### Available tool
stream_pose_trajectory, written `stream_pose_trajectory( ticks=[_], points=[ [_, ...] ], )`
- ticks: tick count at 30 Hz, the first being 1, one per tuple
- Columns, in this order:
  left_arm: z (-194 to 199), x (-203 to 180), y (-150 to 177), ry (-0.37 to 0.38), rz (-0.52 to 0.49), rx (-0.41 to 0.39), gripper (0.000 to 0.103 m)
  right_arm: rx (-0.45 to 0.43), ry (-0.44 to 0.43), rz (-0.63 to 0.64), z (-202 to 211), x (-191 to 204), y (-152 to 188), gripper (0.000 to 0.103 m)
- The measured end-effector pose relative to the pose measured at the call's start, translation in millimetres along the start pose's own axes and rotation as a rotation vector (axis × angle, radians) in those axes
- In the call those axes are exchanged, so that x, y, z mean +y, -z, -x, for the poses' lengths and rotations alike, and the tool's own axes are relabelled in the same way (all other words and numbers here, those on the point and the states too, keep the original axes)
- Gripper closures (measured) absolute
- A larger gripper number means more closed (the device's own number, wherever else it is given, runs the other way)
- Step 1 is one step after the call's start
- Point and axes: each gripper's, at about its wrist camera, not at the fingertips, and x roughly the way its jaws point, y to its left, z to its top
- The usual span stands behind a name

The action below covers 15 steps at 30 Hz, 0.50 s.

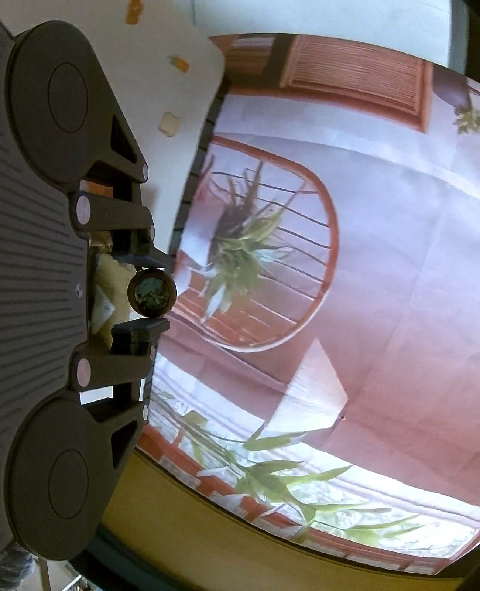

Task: Organize rigid objects
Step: 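Lift the keychain with the left gripper and carry it over the box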

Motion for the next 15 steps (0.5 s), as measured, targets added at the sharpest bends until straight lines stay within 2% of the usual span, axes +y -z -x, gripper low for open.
stream_pose_trajectory(
  ticks=[15],
  points=[
    [-26.7,-19.1,-16.9,0.042,0.021,-0.026,0.072,-0.063,-0.017,-0.059,1.8,-5.4,7.1,0.086]
  ],
)
